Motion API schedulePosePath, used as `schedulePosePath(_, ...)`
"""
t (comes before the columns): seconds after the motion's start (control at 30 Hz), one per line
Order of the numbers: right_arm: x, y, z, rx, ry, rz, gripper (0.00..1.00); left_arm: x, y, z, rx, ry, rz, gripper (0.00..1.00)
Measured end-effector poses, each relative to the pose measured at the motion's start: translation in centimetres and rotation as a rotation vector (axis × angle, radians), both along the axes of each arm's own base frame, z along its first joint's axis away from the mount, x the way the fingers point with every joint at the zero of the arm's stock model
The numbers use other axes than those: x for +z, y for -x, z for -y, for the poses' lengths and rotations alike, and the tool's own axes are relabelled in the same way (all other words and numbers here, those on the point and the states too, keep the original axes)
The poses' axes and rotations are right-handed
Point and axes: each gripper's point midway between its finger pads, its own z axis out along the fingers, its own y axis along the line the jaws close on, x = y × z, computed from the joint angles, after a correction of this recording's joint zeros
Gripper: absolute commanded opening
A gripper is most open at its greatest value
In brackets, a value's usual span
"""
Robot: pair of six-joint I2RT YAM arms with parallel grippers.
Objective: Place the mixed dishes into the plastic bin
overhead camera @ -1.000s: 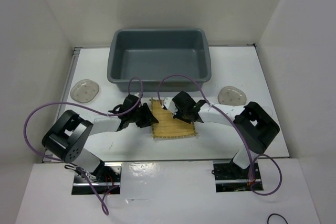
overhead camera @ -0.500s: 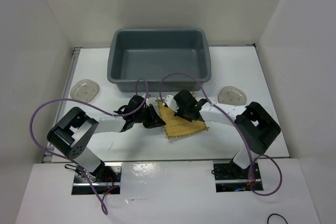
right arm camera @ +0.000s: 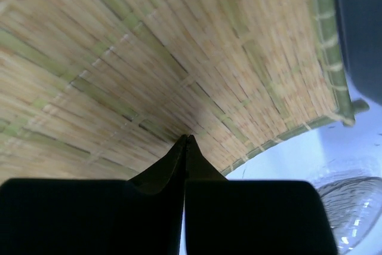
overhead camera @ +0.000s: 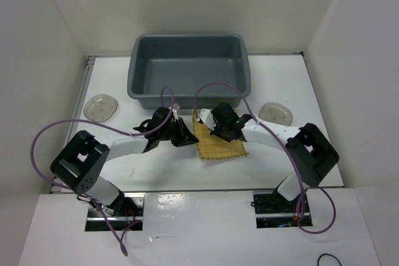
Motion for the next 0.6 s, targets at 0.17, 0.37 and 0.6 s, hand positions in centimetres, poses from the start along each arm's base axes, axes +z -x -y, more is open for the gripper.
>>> schedulePosePath(0.17, 3.1, 1.8, 1.3, 0.015, -0.098, -0.031, 0.0, 5.6, -0.2, 1.2, -0.058, 0.043, 0.126, 0.0)
schedulePosePath(0.37, 10.2, 2.6, 1.6, 0.044, -0.228, 0.128, 0.0, 9.8, 0.7, 0.8, -0.094, 0.06, 0.213, 0.0)
schedulePosePath(0.6, 9.9, 3.3, 2.3, -0.014, -0.235, 0.094, 0.0, 9.0, 1.9, -0.1, -0.109, 0.016, 0.176, 0.0)
